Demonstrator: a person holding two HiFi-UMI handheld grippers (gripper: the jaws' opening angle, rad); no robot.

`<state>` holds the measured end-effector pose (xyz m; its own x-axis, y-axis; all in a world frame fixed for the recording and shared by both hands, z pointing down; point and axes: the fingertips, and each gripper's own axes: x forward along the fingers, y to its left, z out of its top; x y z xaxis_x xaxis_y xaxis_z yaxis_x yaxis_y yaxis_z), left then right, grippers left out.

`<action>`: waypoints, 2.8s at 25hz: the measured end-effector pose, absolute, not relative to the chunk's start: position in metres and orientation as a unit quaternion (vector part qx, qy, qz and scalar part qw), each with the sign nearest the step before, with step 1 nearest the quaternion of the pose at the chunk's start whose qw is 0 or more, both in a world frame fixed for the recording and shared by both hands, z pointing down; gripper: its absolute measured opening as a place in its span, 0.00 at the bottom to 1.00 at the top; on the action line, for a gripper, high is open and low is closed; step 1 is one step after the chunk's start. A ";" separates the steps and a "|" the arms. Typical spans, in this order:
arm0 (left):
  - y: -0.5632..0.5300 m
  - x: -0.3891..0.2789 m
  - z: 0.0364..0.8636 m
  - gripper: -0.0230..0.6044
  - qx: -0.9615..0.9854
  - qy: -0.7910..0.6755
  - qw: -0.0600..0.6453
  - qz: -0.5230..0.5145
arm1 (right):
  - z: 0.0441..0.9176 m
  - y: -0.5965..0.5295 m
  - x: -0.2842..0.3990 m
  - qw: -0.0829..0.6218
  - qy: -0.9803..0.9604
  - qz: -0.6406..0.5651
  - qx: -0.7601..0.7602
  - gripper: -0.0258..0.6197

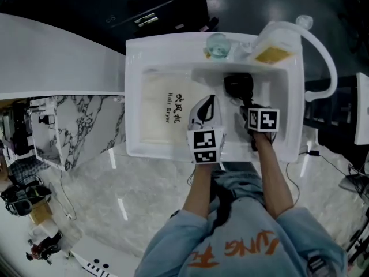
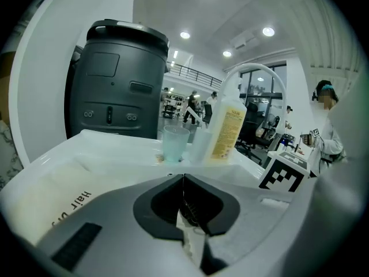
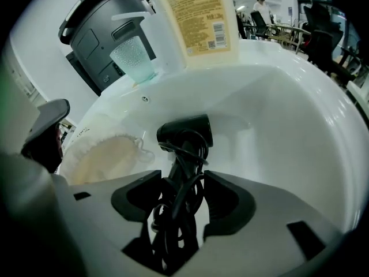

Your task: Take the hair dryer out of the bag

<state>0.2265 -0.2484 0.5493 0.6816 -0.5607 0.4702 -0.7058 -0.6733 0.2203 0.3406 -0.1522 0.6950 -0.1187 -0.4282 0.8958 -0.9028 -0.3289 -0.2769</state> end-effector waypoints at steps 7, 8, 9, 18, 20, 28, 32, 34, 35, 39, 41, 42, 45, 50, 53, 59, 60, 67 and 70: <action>-0.242 0.232 0.543 0.04 0.903 -0.333 0.188 0.195 | 0.708 -0.153 0.323 0.230 -0.527 0.550 0.605 0.41; -0.242 0.233 0.541 0.04 0.906 -0.329 0.186 0.192 | 0.711 -0.152 0.321 0.232 -0.526 0.553 0.603 0.41; -0.242 0.233 0.539 0.04 0.908 -0.325 0.185 0.189 | 0.713 -0.152 0.319 0.232 -0.525 0.558 0.600 0.41; -0.235 0.212 0.520 0.04 0.927 -0.284 0.183 0.165 | 0.669 -0.165 0.326 0.186 -0.523 0.511 0.656 0.33; -0.236 0.204 0.513 0.04 0.930 -0.280 0.179 0.156 | 0.647 -0.167 0.327 0.159 -0.529 0.479 0.682 0.30; -0.240 0.181 0.467 0.04 0.947 -0.265 0.136 0.118 | 0.549 -0.188 0.319 0.076 -0.581 0.287 0.758 0.04; -0.252 0.169 0.439 0.04 0.953 -0.269 0.108 0.090 | 0.505 -0.208 0.302 0.046 -0.617 0.230 0.751 0.04; -0.260 0.161 0.427 0.04 0.953 -0.275 0.098 0.077 | 0.486 -0.215 0.290 0.050 -0.637 0.206 0.741 0.04; -0.263 0.158 0.421 0.04 0.953 -0.279 0.093 0.069 | 0.476 -0.218 0.285 0.053 -0.645 0.193 0.737 0.04; -0.275 0.151 0.395 0.04 0.953 -0.292 0.074 0.037 | 0.426 -0.232 0.275 0.048 -0.668 0.129 0.732 0.04; -0.282 0.150 0.381 0.04 0.951 -0.303 0.064 0.024 | 0.397 -0.238 0.270 0.041 -0.677 0.092 0.729 0.04; -0.285 0.149 0.374 0.04 0.948 -0.311 0.058 0.018 | 0.384 -0.241 0.268 0.043 -0.678 0.072 0.730 0.04; -0.297 0.145 0.357 0.04 0.939 -0.341 0.042 0.009 | 0.361 -0.250 0.266 0.082 -0.665 0.017 0.743 0.04; -0.301 0.143 0.342 0.04 0.937 -0.348 0.027 -0.006 | 0.343 -0.254 0.257 0.090 -0.667 -0.025 0.740 0.04; -0.302 0.143 0.338 0.04 0.937 -0.348 0.023 -0.014 | 0.335 -0.257 0.254 0.097 -0.669 -0.046 0.736 0.04; -0.306 0.145 0.336 0.04 0.937 -0.347 0.014 -0.021 | 0.330 -0.257 0.252 0.089 -0.672 -0.055 0.733 0.04; -0.307 0.145 0.336 0.04 0.937 -0.348 0.013 -0.022 | 0.329 -0.257 0.251 0.087 -0.673 -0.056 0.732 0.04; -0.312 0.146 0.330 0.04 0.936 -0.350 0.010 -0.033 | 0.328 -0.259 0.254 0.087 -0.680 -0.059 0.726 0.04; -0.308 0.149 0.336 0.04 0.937 -0.348 0.012 -0.028 | 0.329 -0.257 0.255 0.094 -0.680 -0.060 0.725 0.04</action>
